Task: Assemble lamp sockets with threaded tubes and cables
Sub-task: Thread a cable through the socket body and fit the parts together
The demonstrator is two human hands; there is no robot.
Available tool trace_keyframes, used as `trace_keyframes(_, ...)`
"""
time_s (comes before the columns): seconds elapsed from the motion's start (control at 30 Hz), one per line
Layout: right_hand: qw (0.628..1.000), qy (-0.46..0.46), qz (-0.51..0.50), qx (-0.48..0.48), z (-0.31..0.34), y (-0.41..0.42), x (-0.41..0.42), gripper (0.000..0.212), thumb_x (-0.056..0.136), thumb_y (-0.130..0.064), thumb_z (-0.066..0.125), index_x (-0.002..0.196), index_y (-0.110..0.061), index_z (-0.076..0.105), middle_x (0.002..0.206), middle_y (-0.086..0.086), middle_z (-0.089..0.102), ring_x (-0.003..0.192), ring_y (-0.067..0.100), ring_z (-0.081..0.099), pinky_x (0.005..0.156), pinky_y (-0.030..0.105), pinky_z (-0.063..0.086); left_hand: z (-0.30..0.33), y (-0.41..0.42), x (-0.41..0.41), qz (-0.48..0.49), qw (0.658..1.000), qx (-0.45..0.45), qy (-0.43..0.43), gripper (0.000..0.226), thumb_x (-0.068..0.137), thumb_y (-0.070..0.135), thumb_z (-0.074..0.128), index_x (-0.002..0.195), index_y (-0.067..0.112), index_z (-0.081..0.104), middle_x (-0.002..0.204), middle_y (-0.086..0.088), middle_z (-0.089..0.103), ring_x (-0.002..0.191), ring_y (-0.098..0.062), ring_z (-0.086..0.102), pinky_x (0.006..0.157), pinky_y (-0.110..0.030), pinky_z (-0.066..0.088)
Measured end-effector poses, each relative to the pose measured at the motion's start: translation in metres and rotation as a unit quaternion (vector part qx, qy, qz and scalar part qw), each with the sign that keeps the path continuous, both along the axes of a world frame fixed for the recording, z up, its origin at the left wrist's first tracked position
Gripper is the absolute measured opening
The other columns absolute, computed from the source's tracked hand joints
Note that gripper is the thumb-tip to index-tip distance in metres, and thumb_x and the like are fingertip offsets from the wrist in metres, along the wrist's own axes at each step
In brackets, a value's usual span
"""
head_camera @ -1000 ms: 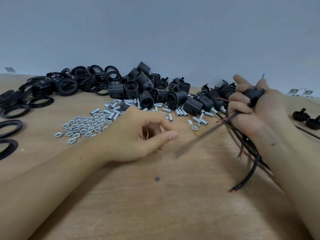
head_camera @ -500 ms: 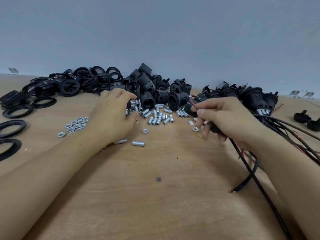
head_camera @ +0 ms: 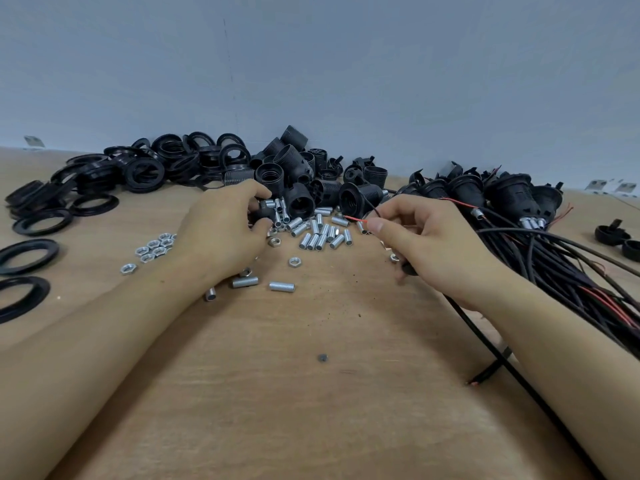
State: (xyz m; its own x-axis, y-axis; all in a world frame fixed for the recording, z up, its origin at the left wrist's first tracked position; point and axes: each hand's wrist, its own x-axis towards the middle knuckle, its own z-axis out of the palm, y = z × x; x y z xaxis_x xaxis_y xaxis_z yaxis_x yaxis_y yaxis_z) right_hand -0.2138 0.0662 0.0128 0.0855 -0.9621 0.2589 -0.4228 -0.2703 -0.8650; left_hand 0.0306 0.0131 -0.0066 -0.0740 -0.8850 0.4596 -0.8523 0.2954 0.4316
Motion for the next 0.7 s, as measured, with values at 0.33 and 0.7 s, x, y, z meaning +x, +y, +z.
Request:
trace_keyframes(0.33,1.000,-0.015,-0.009,-0.011,-0.004,-0.004,-0.001,0.008,0.092,-0.020,0.066,0.088,-0.016,0.071,0.063,0.000,0.053,0.048,0.018,0.051,0.047,0.029,0.048,0.000,-0.005,0.003,-0.018,0.999,-0.019,-0.019,0.034,0.091,0.028,0.067,0.123,0.021,0.062,0.126,-0.001,0.060,0.118,-0.023,0.053,0.099,-0.036,0.041)
trace_keyframes(0.7,1.000,0.000,0.014,-0.003,-0.009,-0.005,0.000,0.010,0.092,-0.022,0.066,0.085,-0.017,0.071,0.061,-0.003,0.054,0.051,0.014,0.047,0.047,0.029,0.049,-0.007,-0.011,-0.011,-0.067,0.986,0.034,-0.151,0.057,0.092,0.064,0.046,0.138,0.031,0.056,0.150,0.001,0.049,0.144,-0.027,0.026,0.115,-0.045,0.030)
